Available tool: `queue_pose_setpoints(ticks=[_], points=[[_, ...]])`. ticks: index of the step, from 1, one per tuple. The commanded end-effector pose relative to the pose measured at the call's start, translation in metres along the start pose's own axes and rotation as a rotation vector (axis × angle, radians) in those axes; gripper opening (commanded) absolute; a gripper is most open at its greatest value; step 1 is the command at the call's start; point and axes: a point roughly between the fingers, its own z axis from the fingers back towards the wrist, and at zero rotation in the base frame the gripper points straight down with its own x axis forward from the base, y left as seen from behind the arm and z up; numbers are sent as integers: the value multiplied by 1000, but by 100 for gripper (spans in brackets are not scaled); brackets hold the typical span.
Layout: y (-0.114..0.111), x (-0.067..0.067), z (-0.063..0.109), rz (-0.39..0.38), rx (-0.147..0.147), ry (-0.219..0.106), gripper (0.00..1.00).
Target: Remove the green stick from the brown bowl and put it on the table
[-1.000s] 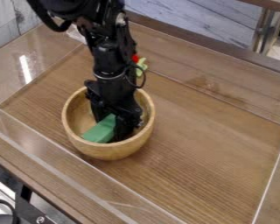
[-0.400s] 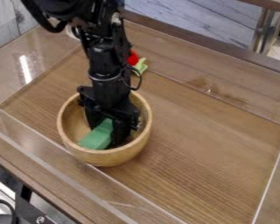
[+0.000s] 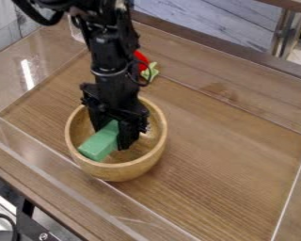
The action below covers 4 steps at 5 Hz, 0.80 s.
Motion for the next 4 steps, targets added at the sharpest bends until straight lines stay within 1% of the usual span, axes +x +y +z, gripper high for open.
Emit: queue_pose_setpoints(ticks=[1, 3, 4], points=[[0, 2, 18, -31, 7, -49, 0], [-6, 2, 30, -33, -2, -61, 0], [-20, 4, 36, -2, -10, -74, 0]])
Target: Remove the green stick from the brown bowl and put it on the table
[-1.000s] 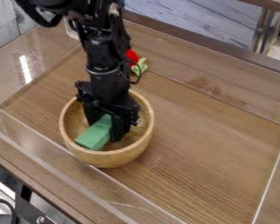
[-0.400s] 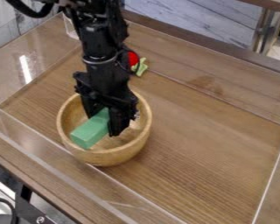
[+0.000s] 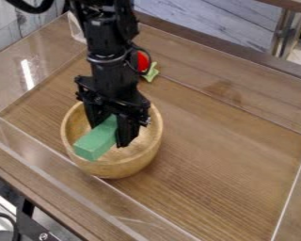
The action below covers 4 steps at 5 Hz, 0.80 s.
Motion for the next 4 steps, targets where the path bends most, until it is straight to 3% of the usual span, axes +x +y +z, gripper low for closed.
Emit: queue_pose_setpoints(ticks=[1, 3, 4], points=[[-18, 11, 16, 24, 3, -66, 0], [-90, 10, -8, -139, 0, -58, 0], [-106, 19, -29, -174, -16, -63, 0]])
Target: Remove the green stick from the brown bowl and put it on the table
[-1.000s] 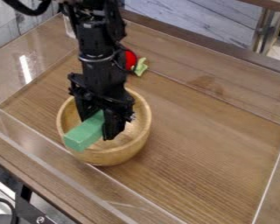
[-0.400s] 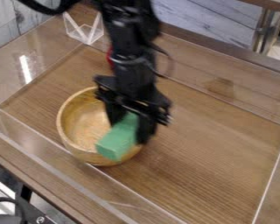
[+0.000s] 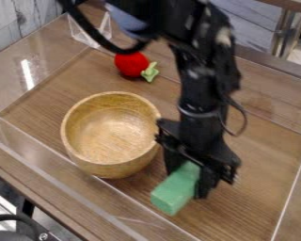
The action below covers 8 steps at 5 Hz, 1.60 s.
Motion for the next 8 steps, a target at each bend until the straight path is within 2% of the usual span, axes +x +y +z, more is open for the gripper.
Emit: queue_pose_setpoints(ticks=[1, 3, 5, 7, 8], points=[[-1, 11, -12, -44, 6, -56, 0], [-9, 8, -13, -135, 30, -86, 0], [1, 10, -1, -167, 44, -112, 0], [-9, 19, 15, -280, 63, -144, 0], [-9, 16, 13, -240, 75, -160, 0]])
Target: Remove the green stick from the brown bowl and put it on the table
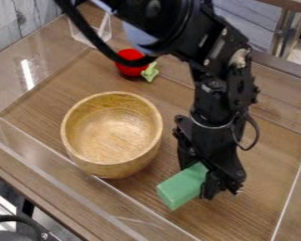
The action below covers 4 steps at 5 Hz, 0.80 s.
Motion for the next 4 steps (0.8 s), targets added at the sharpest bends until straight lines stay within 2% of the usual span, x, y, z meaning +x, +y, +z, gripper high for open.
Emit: queue_pose_setpoints(ticks=[1, 2, 3, 4], points=[[-3, 3, 7, 30, 10, -47, 0], [-8, 2, 10, 74, 8, -43, 100], [-3, -1, 15, 80, 6, -40, 100], [1, -4, 14, 80, 4, -33, 0]])
